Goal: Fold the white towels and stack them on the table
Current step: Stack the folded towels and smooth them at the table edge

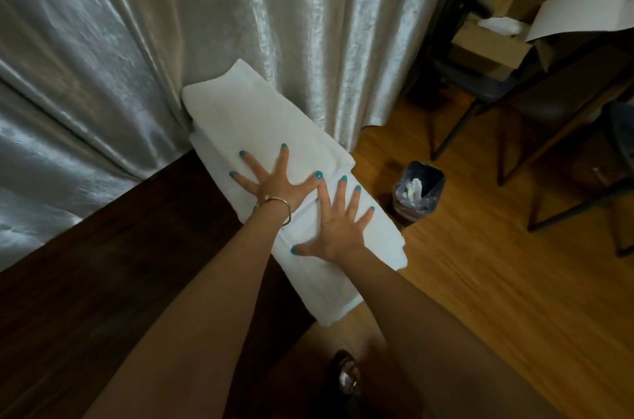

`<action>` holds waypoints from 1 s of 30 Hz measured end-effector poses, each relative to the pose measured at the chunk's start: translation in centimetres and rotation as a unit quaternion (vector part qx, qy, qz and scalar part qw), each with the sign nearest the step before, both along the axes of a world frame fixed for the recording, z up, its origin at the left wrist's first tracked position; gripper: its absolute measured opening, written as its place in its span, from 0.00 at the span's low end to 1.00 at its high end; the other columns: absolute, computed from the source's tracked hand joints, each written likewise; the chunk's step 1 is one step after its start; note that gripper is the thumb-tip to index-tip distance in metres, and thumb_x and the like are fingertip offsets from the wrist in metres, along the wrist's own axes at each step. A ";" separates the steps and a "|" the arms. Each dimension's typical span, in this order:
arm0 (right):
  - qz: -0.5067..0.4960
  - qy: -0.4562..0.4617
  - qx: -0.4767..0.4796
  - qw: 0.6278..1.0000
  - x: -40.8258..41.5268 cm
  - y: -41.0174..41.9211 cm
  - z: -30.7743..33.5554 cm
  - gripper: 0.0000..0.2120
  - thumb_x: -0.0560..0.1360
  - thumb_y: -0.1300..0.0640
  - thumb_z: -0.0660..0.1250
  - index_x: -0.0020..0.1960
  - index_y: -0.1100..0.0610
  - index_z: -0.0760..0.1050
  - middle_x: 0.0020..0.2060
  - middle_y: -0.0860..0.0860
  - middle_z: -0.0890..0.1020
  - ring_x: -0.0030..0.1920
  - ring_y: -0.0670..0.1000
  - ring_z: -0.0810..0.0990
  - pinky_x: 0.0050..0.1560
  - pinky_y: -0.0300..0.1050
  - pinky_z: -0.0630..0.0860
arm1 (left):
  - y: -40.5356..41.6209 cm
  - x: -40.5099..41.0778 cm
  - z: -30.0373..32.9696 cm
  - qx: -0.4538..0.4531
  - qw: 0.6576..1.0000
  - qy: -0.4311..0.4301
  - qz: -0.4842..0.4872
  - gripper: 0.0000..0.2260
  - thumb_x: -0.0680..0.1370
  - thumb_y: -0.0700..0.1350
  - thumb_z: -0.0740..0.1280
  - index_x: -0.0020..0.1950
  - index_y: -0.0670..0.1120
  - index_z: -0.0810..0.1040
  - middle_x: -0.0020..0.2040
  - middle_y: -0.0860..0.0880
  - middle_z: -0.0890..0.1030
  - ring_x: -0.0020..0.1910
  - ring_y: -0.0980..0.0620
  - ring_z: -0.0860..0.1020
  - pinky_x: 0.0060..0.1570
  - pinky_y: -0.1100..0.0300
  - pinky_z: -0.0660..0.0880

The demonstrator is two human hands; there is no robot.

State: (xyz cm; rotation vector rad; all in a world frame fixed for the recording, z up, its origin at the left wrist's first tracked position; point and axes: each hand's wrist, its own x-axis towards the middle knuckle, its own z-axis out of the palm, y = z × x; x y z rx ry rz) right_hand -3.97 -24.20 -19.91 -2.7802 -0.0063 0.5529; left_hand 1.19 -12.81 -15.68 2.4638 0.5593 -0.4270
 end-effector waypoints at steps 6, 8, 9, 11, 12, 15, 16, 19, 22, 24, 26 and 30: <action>0.022 -0.006 -0.014 1.000 1.2 -0.9 -0.4 0.66 0.57 0.25 0.69 0.68 0.40 0.18 0.74 0.52 0.27 0.73 0.62 0.26 0.69 0.72 0.33 | -0.4 1.2 -0.3 0.025 1.000 0.012 -0.005 0.42 0.68 0.74 0.60 0.76 0.64 0.46 0.75 0.40 0.28 0.72 0.30 0.29 0.73 0.34 0.38; 0.032 -0.002 -0.018 0.999 1.5 -1.1 -0.3 0.66 0.58 0.25 0.69 0.68 0.40 0.18 0.74 0.53 0.27 0.73 0.62 0.26 0.69 0.72 0.33 | -0.5 1.3 -0.1 0.030 0.999 0.015 -0.008 0.42 0.68 0.74 0.59 0.76 0.64 0.45 0.75 0.40 0.27 0.72 0.31 0.29 0.73 0.35 0.37; 0.036 0.000 -0.020 0.999 1.6 -1.3 -0.3 0.66 0.58 0.25 0.69 0.68 0.40 0.18 0.74 0.53 0.27 0.74 0.62 0.26 0.69 0.72 0.34 | -0.6 1.3 -0.1 0.030 0.999 0.014 -0.008 0.42 0.68 0.74 0.59 0.76 0.64 0.45 0.75 0.39 0.27 0.72 0.31 0.28 0.72 0.36 0.36; 0.041 0.000 -0.021 0.999 1.6 -1.6 -0.2 0.66 0.58 0.25 0.69 0.68 0.40 0.18 0.75 0.53 0.28 0.74 0.62 0.27 0.69 0.72 0.35 | -0.8 1.4 0.1 0.023 1.000 0.014 -0.002 0.42 0.68 0.74 0.60 0.76 0.64 0.45 0.75 0.40 0.27 0.72 0.30 0.28 0.72 0.36 0.36; 0.038 -0.003 -0.021 0.999 1.6 -1.6 -0.2 0.66 0.58 0.25 0.69 0.68 0.40 0.18 0.75 0.53 0.28 0.74 0.62 0.27 0.70 0.72 0.35 | -0.9 1.4 0.1 0.019 1.000 0.016 0.003 0.42 0.68 0.74 0.60 0.76 0.65 0.45 0.75 0.40 0.27 0.72 0.30 0.29 0.72 0.36 0.37; 0.036 0.000 -0.021 0.999 1.5 -1.3 0.1 0.66 0.57 0.25 0.69 0.65 0.39 0.15 0.74 0.53 0.27 0.74 0.62 0.27 0.70 0.73 0.36 | -0.8 1.2 0.4 0.011 1.000 0.027 0.002 0.41 0.69 0.73 0.60 0.76 0.65 0.43 0.75 0.42 0.27 0.72 0.30 0.30 0.72 0.34 0.43; 0.035 0.004 -0.013 0.999 1.4 -1.3 0.4 0.66 0.57 0.24 0.68 0.65 0.38 0.16 0.74 0.53 0.27 0.74 0.62 0.28 0.70 0.73 0.37 | -0.8 1.2 0.7 0.006 0.999 0.037 -0.002 0.41 0.69 0.73 0.59 0.75 0.66 0.43 0.75 0.43 0.27 0.72 0.30 0.30 0.71 0.33 0.44; -0.007 -0.078 0.099 0.992 1.2 -1.6 2.1 0.52 0.63 0.25 0.64 0.74 0.35 0.36 0.75 0.53 0.30 0.76 0.62 0.33 0.71 0.70 0.39 | -0.5 1.8 1.7 -0.008 0.998 0.056 0.010 0.34 0.72 0.74 0.51 0.75 0.68 0.44 0.75 0.45 0.27 0.72 0.33 0.28 0.69 0.28 0.41; -0.037 -0.242 0.148 0.958 2.8 -0.7 5.0 0.33 0.72 0.30 0.56 0.75 0.40 0.57 0.78 0.55 0.44 0.78 0.59 0.42 0.72 0.67 0.39 | 1.0 4.1 2.5 0.067 0.998 -0.016 0.005 0.27 0.77 0.69 0.43 0.75 0.67 0.44 0.77 0.46 0.31 0.75 0.38 0.30 0.70 0.32 0.36; 0.058 -0.285 0.057 0.955 5.4 0.7 6.5 0.31 0.75 0.32 0.49 0.76 0.42 0.56 0.79 0.54 0.49 0.78 0.57 0.45 0.73 0.64 0.39 | 2.8 6.0 2.6 0.135 0.987 -0.069 -0.055 0.25 0.80 0.63 0.42 0.77 0.62 0.41 0.78 0.46 0.34 0.77 0.42 0.34 0.73 0.38 0.37; 0.169 -0.244 -0.021 0.955 7.7 1.6 6.6 0.31 0.78 0.33 0.45 0.78 0.44 0.49 0.79 0.51 0.47 0.79 0.54 0.44 0.73 0.61 0.37 | 4.7 7.1 1.6 0.170 0.976 -0.072 -0.115 0.24 0.82 0.59 0.42 0.77 0.59 0.39 0.79 0.46 0.37 0.78 0.46 0.37 0.76 0.44 0.39; 0.217 -0.118 -0.083 0.965 8.8 1.4 3.1 0.31 0.78 0.34 0.37 0.78 0.44 0.37 0.78 0.47 0.39 0.77 0.51 0.35 0.74 0.58 0.31 | 5.7 6.4 -2.0 0.186 0.969 -0.065 -0.146 0.25 0.82 0.57 0.42 0.77 0.59 0.37 0.80 0.47 0.42 0.79 0.47 0.43 0.77 0.47 0.43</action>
